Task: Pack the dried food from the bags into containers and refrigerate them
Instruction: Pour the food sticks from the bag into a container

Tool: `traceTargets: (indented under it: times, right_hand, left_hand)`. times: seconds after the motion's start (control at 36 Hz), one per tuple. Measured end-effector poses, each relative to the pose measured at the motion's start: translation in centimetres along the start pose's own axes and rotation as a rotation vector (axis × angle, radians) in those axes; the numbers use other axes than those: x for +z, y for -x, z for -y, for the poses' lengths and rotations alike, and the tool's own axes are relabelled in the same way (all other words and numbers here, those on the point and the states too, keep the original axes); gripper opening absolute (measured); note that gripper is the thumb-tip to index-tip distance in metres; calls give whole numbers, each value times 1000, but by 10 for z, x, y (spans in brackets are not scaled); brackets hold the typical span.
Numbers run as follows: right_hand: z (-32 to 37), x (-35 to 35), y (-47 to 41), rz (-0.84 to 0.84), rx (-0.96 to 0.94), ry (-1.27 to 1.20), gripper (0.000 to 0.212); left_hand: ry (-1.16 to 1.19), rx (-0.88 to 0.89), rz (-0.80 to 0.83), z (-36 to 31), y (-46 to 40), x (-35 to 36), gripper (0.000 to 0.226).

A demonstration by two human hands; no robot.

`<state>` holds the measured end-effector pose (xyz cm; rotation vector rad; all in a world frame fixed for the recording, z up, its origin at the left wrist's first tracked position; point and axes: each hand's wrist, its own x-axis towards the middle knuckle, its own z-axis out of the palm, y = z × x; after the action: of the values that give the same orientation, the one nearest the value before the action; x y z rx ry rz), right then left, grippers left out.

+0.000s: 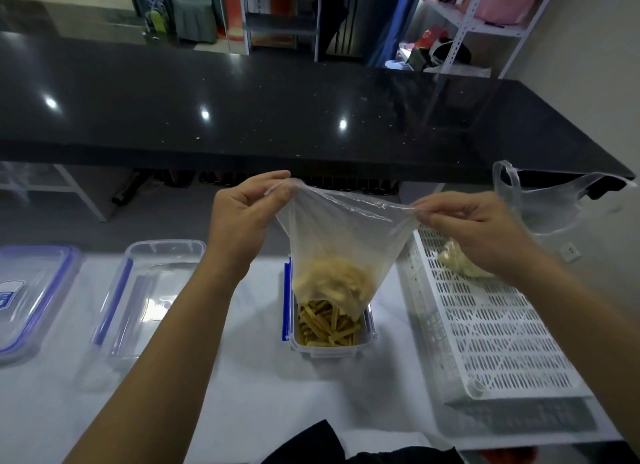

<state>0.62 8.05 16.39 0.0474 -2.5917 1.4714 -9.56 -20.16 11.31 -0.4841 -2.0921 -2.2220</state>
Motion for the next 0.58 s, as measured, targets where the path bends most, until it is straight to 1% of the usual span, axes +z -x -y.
traceTargets:
  times: [0.06,0.14,0.25,0.28,0.33,0.39,0.44,0.47,0.53,0.58]
  right_hand:
    - [1,-1,-1,-45,-28,-40,12]
    - [2,-1,-1,-72,-57,-40,16]
    - [0,5,0,-152,-57,-108,12]
    - [-3,9,2,-153,-20,-151,15]
    - [-15,20,7,-90,125,-211,28]
    - [-34,35,13,-2,292,-222,42]
    - [-51,48,20,15,394,-272,47]
    - [-57,54,22,-2,425,-318,45]
    - [-68,64,26,-54,456,-404,30]
    - [-73,72,28,-126,472,-454,15]
  left_hand:
    - [-7,23,-3,-1,1,0,14]
    - [-2,52,-6,-4,0,0,14]
    - [54,77,15,-2,-3,-1,14]
    - [66,59,38,1,-3,-2,15]
    - [67,-35,104,11,-3,-1,18]
    - [19,-166,185,28,2,0,30]
    - [-28,-261,248,46,11,-1,42]
    - [-48,-286,269,54,16,-1,42]
    - [-52,-315,301,66,25,-2,39]
    - [-27,-336,267,71,31,0,31]
